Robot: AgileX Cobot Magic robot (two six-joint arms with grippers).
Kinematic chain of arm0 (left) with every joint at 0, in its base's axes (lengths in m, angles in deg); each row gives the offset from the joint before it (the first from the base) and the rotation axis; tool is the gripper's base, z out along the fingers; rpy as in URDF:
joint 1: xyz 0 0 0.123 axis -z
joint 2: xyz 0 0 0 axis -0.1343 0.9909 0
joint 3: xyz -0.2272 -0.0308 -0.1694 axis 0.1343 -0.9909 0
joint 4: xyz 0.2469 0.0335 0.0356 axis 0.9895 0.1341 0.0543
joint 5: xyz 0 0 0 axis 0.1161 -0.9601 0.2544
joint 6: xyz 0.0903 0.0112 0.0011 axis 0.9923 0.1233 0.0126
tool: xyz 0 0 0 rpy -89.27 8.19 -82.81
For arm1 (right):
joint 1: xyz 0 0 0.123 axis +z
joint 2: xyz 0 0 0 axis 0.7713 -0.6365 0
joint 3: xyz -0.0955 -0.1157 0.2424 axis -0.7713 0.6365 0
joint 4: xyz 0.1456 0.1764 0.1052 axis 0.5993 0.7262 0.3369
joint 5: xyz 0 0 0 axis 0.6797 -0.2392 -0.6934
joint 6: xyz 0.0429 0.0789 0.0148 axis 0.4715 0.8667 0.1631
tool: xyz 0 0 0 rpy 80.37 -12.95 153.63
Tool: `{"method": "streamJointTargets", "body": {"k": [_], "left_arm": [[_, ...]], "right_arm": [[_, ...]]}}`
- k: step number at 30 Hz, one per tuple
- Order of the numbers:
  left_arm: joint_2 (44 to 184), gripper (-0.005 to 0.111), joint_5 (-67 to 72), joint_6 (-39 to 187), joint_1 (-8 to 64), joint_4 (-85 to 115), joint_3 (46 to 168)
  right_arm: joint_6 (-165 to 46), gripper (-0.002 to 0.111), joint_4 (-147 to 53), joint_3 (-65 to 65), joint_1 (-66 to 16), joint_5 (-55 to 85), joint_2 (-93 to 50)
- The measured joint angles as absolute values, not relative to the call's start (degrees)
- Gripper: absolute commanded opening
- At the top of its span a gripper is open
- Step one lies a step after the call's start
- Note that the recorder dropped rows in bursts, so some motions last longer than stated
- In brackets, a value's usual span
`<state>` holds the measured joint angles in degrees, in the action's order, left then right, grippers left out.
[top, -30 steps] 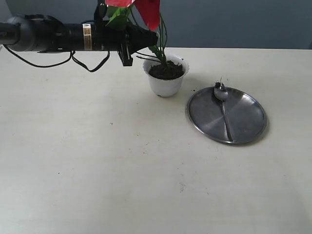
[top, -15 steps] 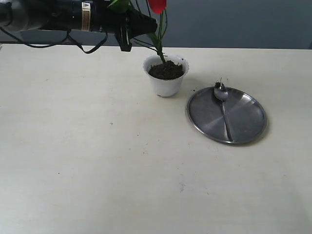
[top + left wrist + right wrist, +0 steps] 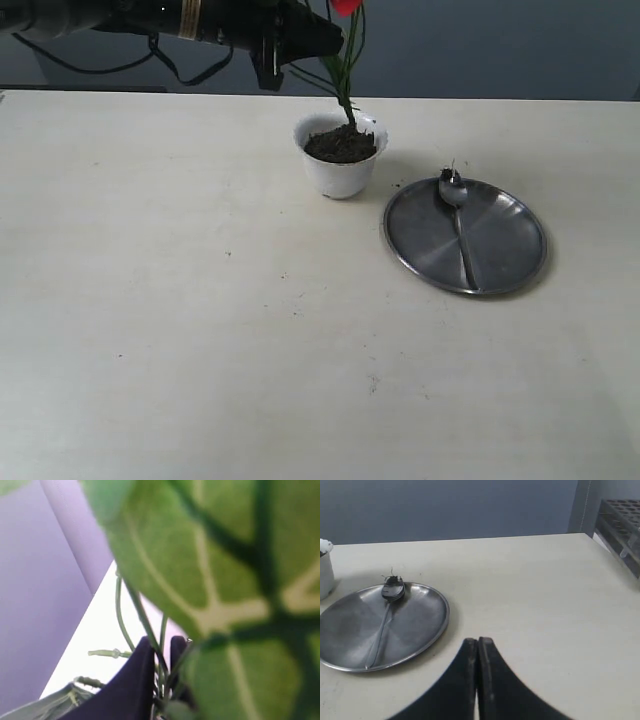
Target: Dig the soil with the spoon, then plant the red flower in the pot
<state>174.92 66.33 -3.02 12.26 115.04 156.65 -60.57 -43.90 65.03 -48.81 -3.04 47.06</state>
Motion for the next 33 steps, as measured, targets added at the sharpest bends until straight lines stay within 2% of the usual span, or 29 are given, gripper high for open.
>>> {"method": "streamJointTargets", "body": {"k": [33], "left_arm": [[177.6,0.000,64.8,-9.9,13.5,115.4,156.7]], "right_arm": [[-60.6,-0.001,-43.9,65.0,-48.8,-3.0,47.1]]}}
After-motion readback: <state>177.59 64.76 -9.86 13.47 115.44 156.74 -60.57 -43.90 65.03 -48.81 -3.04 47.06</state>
